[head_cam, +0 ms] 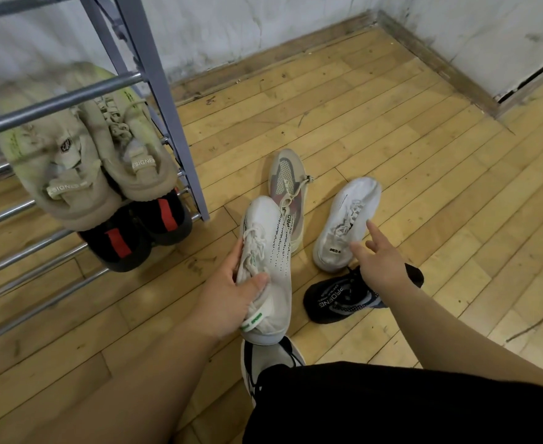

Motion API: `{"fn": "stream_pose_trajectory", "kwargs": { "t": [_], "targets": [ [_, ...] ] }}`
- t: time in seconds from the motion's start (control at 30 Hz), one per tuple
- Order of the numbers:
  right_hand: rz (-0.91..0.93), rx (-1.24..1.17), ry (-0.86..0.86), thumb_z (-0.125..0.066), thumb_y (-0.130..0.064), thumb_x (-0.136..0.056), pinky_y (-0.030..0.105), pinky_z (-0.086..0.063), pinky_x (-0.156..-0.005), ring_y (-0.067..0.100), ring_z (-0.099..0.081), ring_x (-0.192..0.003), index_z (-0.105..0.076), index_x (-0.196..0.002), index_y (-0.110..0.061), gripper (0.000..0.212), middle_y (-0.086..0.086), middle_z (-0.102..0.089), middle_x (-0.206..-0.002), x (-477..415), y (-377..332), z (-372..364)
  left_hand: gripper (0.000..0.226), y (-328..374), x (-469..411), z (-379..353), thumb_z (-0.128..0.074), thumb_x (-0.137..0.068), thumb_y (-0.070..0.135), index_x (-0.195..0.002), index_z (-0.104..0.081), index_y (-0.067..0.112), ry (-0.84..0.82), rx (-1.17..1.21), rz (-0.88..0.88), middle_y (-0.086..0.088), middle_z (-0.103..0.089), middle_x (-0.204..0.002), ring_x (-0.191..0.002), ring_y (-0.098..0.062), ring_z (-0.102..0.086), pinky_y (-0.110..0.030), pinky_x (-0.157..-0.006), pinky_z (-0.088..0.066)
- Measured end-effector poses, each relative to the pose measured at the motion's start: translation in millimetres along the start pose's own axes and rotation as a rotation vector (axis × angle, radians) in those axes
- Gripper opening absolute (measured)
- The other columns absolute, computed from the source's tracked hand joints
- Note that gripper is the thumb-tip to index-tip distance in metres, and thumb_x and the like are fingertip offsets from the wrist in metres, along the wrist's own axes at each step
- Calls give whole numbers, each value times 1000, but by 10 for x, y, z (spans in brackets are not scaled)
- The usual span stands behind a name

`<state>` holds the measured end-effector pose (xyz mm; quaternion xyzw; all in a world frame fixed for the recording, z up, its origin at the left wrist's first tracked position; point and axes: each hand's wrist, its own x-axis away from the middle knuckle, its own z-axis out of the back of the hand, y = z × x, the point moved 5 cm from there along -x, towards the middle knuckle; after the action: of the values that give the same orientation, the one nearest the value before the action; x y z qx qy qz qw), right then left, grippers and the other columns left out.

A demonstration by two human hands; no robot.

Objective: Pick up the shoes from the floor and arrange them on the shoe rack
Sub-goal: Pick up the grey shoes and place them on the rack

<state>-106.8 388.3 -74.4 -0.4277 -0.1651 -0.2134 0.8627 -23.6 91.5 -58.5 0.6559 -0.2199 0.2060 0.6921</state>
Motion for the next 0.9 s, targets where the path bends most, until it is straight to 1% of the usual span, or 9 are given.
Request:
{"fn": "stream_pose_trajectory", "kwargs": {
  "t": [0.13,0.27,0.33,0.4,0.47,0.6,0.73,0.83,0.9],
  "targets": [
    [7,16,12,-59,-52,-97,35,-42,-105,20,-48,-138,-29,-158,-40,68,-2,-41,-159,53,-57,7,79,43,-1,-14,-76,-91,30,-155,-35,51,6,-9,-17,21,-64,-137,-121,-4,-65,-41,-107,-53],
    [68,65,55,-60,-46,-97,25,-52,-72,12,-64,-103,-37,-153,-40,61,-3,-53,-146,353,-357,-65,77,114,57,18,-74,-94,25,-155,-35,50,15,-22,-32,22,-65,-136,-120,-1,-65,-40,-107,-53],
    [169,11,-106,-63,-49,-95,29,-53,-78,6,-64,-101,-37,-151,-47,62,-9,-55,-139,631,-589,-305,76,151,167,72,-75,-94,24,-156,-38,47,17,-38,-30,20,-67,-134,-118,-2,-67,-39,-105,-54],
    [207,-127,-356,-66,-48,-93,31,-54,-90,2,-68,-101,-40,-146,-57,60,-15,-52,-141,944,-821,-602,73,226,364,167,-74,-95,18,-154,-40,45,11,-51,-30,18,-69,-130,-110,0,-70,-28,-93,-59],
    [216,-250,-509,-70,-36,-94,33,-57,-93,3,-71,-100,-48,-142,-56,56,-20,-55,-139,1156,-999,-806,71,314,629,354,-73,-96,20,-151,-39,49,9,-106,-49,22,-69,-127,-107,4,-70,-18,-85,-58],
    [178,-269,-716,-72,-21,-93,34,-60,-83,11,-73,-90,-59,-134,-49,51,-5,-75,-111,1454,-1327,-971,75,536,1252,879,-74,-88,49,-152,-35,58,-20,-349,-83,29,-59,-142,-127,-2,-60,-43,-109,-49],
    [114,-251,-1100,-76,-15,-84,35,-54,-78,23,-71,-88,-68,-126,-43,51,8,-75,-99,1950,-1775,-1092,65,922,2082,1333,-68,-91,59,-145,-33,70,8,-604,-109,38,-58,-135,-121,9,-59,-28,-103,-47],
    [82,-189,-1451,-71,-9,-90,37,-51,-84,30,-70,-97,-66,-133,-39,52,15,-72,-114,2416,-2161,-1048,65,1133,2799,1606,-69,-99,29,-150,-39,58,38,-619,-95,34,-59,-137,-124,8,-58,-25,-104,-47],
    [169,-34,-1576,-69,-13,-90,38,-50,-89,34,-67,-114,-62,-136,-42,54,14,-66,-133,2755,-2457,-1012,66,1204,3313,1754,-70,-99,26,-151,-40,55,77,-626,-96,28,-61,-140,-129,-1,-59,-34,-109,-46]
  ]
}}
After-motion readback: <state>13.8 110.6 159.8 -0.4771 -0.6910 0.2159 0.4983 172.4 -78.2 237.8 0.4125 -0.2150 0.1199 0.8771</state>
